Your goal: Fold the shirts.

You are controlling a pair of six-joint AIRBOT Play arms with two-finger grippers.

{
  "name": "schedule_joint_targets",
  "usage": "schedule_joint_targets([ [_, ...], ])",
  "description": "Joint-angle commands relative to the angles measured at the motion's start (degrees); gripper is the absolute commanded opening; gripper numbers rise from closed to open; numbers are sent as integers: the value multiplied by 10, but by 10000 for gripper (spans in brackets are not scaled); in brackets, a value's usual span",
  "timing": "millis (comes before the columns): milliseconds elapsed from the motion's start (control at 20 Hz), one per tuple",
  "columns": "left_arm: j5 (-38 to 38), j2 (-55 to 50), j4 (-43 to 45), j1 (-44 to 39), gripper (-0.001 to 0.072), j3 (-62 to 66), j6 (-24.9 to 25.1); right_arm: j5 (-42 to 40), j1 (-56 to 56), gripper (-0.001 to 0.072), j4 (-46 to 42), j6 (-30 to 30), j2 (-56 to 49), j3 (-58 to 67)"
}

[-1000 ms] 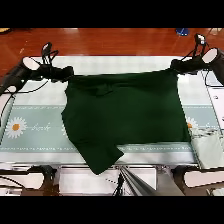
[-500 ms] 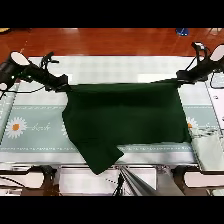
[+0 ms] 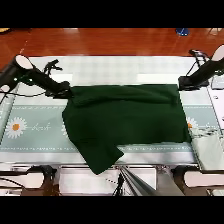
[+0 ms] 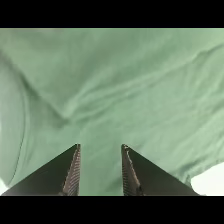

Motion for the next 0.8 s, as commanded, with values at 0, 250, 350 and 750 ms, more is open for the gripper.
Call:
schedule_joint_targets([
  [0,-56,50,5,32,327,9,0,96,-16,350,-25,-11,48,15],
  [250,-102,182,64,88,560,-54,-1,146,-81,485,-59,-13,128,15],
  [350,-90,238,64,102,569,-145,0,145,-127,497,-30,-18,141,9],
  [750,-19,370,-50,104,568,-499,23,49,-190,496,57,-53,157,-114],
])
